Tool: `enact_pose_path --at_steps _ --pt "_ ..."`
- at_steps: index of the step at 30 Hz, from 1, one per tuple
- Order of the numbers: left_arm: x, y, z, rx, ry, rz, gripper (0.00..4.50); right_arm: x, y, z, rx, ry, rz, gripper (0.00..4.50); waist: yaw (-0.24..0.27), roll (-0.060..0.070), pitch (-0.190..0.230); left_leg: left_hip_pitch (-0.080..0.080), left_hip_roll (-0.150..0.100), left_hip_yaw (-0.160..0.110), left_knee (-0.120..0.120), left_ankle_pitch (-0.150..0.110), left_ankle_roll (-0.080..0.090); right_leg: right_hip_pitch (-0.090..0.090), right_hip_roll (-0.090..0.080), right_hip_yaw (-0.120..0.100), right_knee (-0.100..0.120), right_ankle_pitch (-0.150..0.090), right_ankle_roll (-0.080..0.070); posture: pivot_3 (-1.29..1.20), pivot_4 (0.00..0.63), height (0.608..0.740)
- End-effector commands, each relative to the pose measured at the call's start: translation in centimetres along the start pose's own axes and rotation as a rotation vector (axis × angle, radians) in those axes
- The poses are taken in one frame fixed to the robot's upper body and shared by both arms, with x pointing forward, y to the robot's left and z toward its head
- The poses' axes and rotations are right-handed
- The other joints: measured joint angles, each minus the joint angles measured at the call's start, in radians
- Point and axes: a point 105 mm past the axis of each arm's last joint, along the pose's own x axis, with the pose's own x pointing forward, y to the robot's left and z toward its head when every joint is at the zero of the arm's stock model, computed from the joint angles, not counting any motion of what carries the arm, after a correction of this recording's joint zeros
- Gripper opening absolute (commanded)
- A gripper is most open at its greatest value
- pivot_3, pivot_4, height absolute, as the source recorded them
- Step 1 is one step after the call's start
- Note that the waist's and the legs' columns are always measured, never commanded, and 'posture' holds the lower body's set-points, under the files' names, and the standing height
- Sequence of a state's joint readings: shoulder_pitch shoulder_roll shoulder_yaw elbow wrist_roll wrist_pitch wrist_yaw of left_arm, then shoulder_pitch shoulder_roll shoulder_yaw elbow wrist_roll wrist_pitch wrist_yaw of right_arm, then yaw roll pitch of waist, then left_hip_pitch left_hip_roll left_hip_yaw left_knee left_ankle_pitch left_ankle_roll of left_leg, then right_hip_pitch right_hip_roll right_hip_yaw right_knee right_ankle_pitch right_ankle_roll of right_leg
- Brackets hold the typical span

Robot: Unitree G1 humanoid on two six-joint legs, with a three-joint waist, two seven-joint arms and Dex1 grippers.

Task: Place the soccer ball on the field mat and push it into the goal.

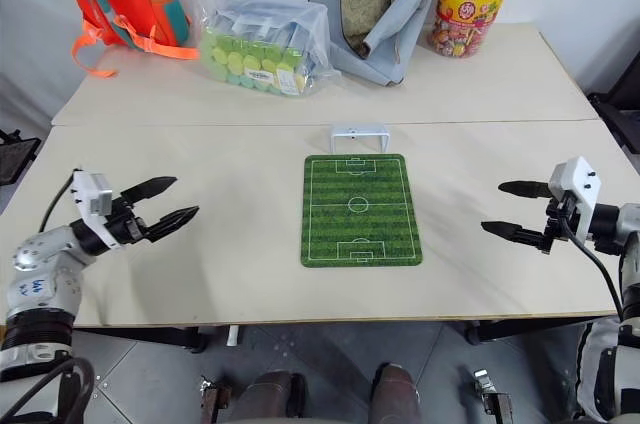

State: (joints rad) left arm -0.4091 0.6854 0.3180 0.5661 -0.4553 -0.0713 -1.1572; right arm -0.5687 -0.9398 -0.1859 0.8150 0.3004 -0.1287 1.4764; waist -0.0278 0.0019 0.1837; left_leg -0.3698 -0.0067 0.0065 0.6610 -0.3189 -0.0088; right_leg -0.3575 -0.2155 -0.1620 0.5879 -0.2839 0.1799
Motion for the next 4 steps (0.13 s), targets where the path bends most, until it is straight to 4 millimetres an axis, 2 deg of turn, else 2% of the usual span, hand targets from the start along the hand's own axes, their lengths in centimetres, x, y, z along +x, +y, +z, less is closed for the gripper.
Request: enact_pose_path --at_steps 1,4 --pt "-0.77 0.29 0.89 0.009 -0.022 0.008 4.5 -0.8 -0.48 0.96 -0.013 -0.029 -0.028 4.49 0.0 0.0 0.0 0.0 0.0 0.0 0.0 0.0 0.0 0.0 0.0 0.0 0.0 0.0 0.0 0.0 0.15 0.74" --pt "-0.89 0.16 1.08 0.031 -0.017 -0.004 4.5 -0.43 -0.4 1.09 -0.008 -0.05 -0.044 4.49 0.0 0.0 0.0 0.0 0.0 0.0 0.0 0.0 0.0 0.0 0.0 0.0 0.0 0.0 0.0 0.0 0.15 0.74"
